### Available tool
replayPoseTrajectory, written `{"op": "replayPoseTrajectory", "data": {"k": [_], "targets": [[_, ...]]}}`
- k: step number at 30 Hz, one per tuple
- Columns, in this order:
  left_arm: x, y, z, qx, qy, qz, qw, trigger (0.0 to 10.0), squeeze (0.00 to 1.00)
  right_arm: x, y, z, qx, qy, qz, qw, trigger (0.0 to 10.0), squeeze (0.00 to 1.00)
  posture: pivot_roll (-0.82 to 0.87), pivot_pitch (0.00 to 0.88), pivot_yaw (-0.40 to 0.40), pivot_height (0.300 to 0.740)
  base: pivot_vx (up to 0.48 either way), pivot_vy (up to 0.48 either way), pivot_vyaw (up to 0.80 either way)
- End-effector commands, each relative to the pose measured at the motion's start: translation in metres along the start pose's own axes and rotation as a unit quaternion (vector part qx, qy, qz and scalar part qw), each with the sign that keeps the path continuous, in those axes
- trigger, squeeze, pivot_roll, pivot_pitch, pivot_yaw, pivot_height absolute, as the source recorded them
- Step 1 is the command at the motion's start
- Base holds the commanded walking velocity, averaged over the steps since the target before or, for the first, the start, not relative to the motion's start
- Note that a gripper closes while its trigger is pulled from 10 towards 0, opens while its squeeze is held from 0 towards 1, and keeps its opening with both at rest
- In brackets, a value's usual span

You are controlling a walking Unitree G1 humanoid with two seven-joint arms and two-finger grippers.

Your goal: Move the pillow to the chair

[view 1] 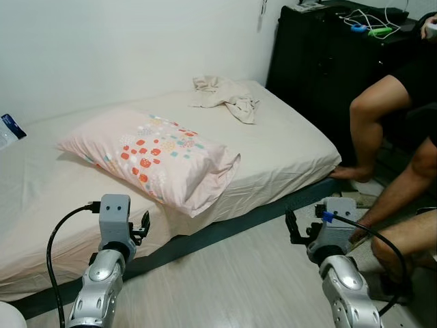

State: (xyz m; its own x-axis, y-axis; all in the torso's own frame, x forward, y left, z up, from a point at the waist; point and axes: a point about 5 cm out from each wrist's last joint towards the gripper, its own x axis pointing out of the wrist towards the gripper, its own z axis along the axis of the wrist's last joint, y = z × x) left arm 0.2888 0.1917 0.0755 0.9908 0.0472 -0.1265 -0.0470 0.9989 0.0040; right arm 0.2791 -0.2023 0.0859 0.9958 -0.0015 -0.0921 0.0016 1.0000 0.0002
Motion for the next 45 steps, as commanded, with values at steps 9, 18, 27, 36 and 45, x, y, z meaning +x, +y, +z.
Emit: {"op": "replayPoseTrajectory", "data": {"k": [9, 18, 27, 36, 45], "targets": [[0.001, -0.009, -0.005, 0.004, 0.007, -0.025, 1.0, 10.0, 0.0, -0.002, -0.003, -0.007, -0.013, 0.008, -0.012, 1.0, 10.0, 0.0, -0.11, 0.086, 0.059, 0.74, 0.334, 0.0, 0.0], [0.003, -0.014, -0.005, 0.003, 0.007, -0.033, 0.999, 10.0, 0.0, -0.002, -0.005, -0.008, -0.019, 0.012, -0.01, 1.0, 10.0, 0.0, -0.12, 0.083, 0.058, 0.74, 0.343, 0.0, -0.76], [0.002, -0.018, -0.007, 0.0, 0.008, -0.039, 0.999, 10.0, 0.0, -0.001, -0.007, -0.003, -0.02, -0.001, -0.012, 1.0, 10.0, 0.0, -0.12, 0.088, 0.057, 0.74, 0.343, 0.0, -0.08], [0.001, -0.019, -0.008, -0.001, 0.009, -0.039, 0.999, 10.0, 0.0, -0.002, -0.009, -0.003, -0.028, -0.001, -0.007, 1.0, 10.0, 0.0, -0.12, 0.1, 0.059, 0.74, 0.341, 0.0, 0.0], [0.0, -0.025, -0.008, -0.003, 0.008, -0.045, 0.999, 10.0, 0.0, -0.005, 0.001, -0.004, -0.031, -0.003, 0.033, 0.999, 10.0, 0.0, -0.12, 0.106, 0.061, 0.74, 0.325, 0.0, 0.0]]}}
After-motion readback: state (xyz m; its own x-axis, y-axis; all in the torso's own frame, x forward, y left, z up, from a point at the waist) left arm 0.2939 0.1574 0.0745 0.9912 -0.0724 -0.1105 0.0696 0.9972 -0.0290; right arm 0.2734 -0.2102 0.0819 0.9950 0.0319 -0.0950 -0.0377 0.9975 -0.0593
